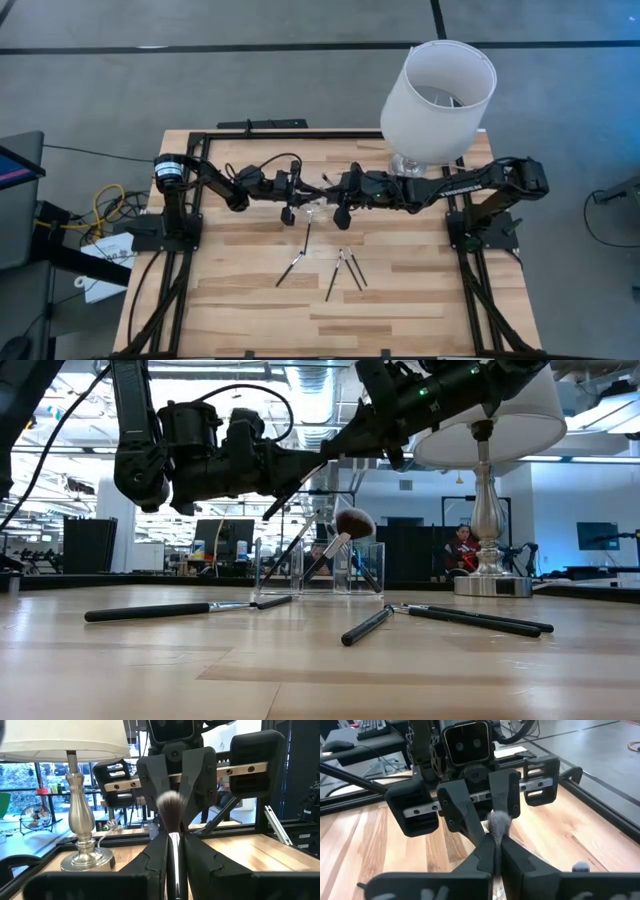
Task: Pick & Place Makeup Supplies
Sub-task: Put the black makeup brush into the transparent organizer
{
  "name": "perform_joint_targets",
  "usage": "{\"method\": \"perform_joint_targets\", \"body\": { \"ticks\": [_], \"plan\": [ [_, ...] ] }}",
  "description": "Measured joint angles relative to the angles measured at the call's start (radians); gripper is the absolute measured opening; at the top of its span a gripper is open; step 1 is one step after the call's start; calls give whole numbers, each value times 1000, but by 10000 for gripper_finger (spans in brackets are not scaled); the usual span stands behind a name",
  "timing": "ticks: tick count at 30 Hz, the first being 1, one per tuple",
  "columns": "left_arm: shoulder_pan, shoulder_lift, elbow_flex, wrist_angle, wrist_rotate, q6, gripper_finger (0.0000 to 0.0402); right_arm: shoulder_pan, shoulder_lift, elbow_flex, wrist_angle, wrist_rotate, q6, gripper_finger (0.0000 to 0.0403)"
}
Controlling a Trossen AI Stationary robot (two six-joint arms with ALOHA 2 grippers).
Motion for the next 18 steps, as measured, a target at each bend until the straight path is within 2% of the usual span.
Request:
{"method": "perform_joint_targets", "body": {
  "ticks": [10, 18],
  "plan": [
    [-1, -3, 0, 6, 0, -1, 89, 0, 1, 0, -8, 17, 0, 3],
    [-1, -3, 0, 7, -8, -1, 115, -1, -18, 34, -158, 38, 0, 1]
  ]
}}
